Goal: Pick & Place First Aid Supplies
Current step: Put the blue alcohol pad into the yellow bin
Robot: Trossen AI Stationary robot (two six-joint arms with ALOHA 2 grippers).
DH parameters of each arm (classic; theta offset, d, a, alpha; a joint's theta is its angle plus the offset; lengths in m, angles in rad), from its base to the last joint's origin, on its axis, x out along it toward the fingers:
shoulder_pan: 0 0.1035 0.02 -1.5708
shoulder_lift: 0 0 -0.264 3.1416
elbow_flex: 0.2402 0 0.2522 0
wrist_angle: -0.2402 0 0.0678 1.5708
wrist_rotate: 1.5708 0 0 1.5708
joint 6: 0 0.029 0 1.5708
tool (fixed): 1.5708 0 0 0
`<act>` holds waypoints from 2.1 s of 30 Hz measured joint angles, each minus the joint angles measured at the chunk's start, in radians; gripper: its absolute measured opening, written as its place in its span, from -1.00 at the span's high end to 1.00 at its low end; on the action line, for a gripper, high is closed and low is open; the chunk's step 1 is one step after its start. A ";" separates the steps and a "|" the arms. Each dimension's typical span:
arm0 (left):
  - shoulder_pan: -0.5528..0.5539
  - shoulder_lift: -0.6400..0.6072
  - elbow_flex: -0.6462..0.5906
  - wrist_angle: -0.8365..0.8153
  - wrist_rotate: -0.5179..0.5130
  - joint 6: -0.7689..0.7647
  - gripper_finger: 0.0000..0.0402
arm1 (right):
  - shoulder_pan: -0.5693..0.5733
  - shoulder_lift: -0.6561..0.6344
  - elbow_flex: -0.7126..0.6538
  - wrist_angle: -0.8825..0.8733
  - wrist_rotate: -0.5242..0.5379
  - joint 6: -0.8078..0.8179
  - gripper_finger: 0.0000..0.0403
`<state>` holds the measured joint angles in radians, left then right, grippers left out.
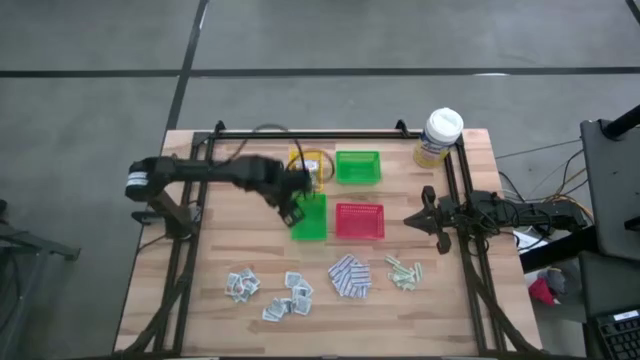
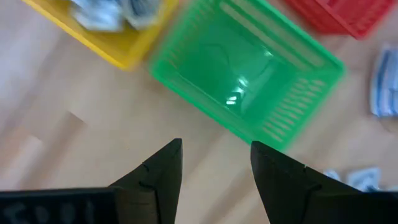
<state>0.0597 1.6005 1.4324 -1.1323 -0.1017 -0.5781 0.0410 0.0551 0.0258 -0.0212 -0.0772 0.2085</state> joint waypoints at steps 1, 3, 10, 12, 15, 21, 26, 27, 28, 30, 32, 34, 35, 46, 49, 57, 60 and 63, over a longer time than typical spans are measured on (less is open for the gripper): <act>-0.032 0.000 -0.008 0.004 0.000 -0.042 0.09 | 0.000 0.000 0.000 0.000 0.000 0.000 0.86; -0.095 0.000 -0.024 0.008 0.002 -0.122 0.09 | 0.000 0.000 0.000 0.000 0.000 0.000 0.86; -0.271 0.000 -0.048 0.040 0.002 -0.301 0.09 | 0.000 0.000 0.000 0.000 0.000 0.000 0.86; -0.307 0.000 -0.048 0.044 -0.004 -0.319 0.09 | 0.000 0.000 0.000 0.000 0.000 0.000 0.86; -0.355 0.001 -0.048 0.045 -0.006 -0.330 0.09 | 0.000 0.000 0.000 0.000 0.000 0.000 0.86; -0.448 0.013 -0.052 0.064 -0.092 -0.233 0.09 | 0.000 0.000 0.000 0.000 0.000 0.000 0.86; -0.523 0.013 -0.110 0.122 -0.091 -0.106 0.09 | 0.000 0.000 0.000 0.000 0.000 0.000 0.86; -0.540 0.012 -0.127 0.141 -0.087 -0.085 0.09 | 0.000 0.000 0.000 0.000 0.000 0.000 0.86; -0.554 0.011 -0.146 0.166 -0.080 -0.066 0.09 | 0.000 0.000 0.000 0.000 0.000 0.000 0.86; -0.582 0.011 -0.180 0.225 -0.071 -0.038 0.09 | 0.000 0.000 0.000 0.000 0.000 0.000 0.86; -0.601 0.011 -0.212 0.291 -0.070 -0.032 0.09 | 0.000 0.000 0.000 0.000 0.000 0.000 0.86; -0.610 0.010 -0.238 0.356 -0.070 -0.031 0.09 | 0.000 0.000 0.000 0.000 0.000 0.000 0.86; -0.612 0.009 -0.252 0.391 -0.070 -0.027 0.09 | 0.000 0.000 0.000 0.000 0.000 0.000 0.86; -0.582 0.054 -0.326 0.576 -0.077 -0.015 0.09 | 0.000 0.000 0.000 0.000 0.000 0.000 0.86; -0.562 0.073 -0.325 0.583 -0.081 0.014 0.09 | 0.000 0.000 0.000 0.000 0.000 0.000 0.86; -0.515 0.124 -0.323 0.582 -0.075 0.052 0.09 | 0.000 0.000 0.000 0.000 0.000 0.000 0.86; -0.503 0.136 -0.324 0.582 -0.075 0.071 0.09 | 0.000 0.000 0.000 0.000 0.000 0.000 0.86; -0.492 0.154 -0.325 0.579 -0.074 0.088 0.09 | 0.000 0.000 0.000 0.000 0.000 0.000 0.86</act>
<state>-0.4322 1.7546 1.1077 -0.5533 -0.1757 -0.4900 0.0410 0.0551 0.0259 -0.0216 -0.0772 0.2089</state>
